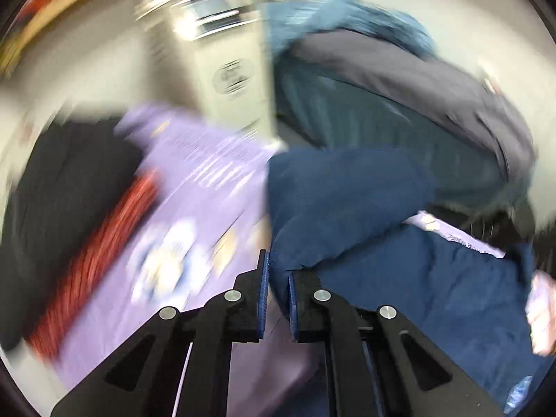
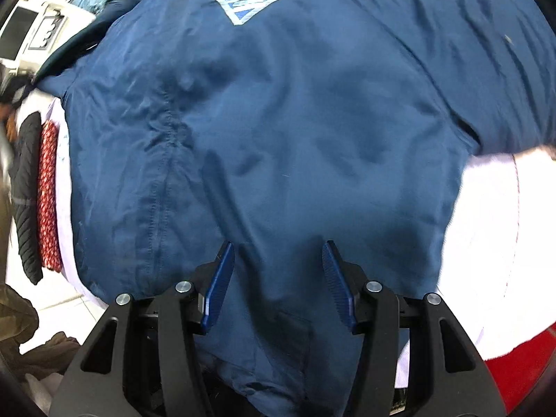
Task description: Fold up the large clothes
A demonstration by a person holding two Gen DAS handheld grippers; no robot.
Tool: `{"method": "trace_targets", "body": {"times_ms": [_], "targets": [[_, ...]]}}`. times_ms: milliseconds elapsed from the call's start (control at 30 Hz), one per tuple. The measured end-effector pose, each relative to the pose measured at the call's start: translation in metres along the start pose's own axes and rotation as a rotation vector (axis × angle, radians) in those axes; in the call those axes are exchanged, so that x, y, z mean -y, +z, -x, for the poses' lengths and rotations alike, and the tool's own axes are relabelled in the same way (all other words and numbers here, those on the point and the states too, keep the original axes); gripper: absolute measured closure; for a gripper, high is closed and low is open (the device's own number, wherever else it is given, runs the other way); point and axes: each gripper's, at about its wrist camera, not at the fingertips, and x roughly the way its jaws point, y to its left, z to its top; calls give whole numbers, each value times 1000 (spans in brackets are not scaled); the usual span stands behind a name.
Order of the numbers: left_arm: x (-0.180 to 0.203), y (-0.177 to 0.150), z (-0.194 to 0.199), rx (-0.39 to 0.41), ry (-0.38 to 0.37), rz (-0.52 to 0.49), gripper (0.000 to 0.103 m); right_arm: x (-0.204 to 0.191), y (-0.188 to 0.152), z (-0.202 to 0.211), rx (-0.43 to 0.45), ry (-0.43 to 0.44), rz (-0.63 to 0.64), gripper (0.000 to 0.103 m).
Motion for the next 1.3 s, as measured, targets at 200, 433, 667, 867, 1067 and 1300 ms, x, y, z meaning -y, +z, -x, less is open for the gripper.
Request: {"method": "trace_targets", "body": {"times_ms": [200, 433, 667, 867, 1067, 1300], "targets": [[-61, -127, -38, -283, 82, 28, 89, -41, 8, -7, -21, 16, 122, 50], [-49, -105, -19, -187, 182, -15, 41, -63, 3, -1, -2, 15, 179, 50], [-6, -38, 28, 138, 205, -251, 17, -49, -6, -2, 10, 10, 100, 50], [77, 13, -28, 45, 119, -511, 10, -34, -6, 6, 20, 1, 53, 50], [124, 4, -132, -168, 308, -659, 39, -32, -10, 15, 29, -14, 37, 50], [62, 35, -90, -46, 250, -476, 85, -19, -11, 18, 42, -24, -4, 50]]}}
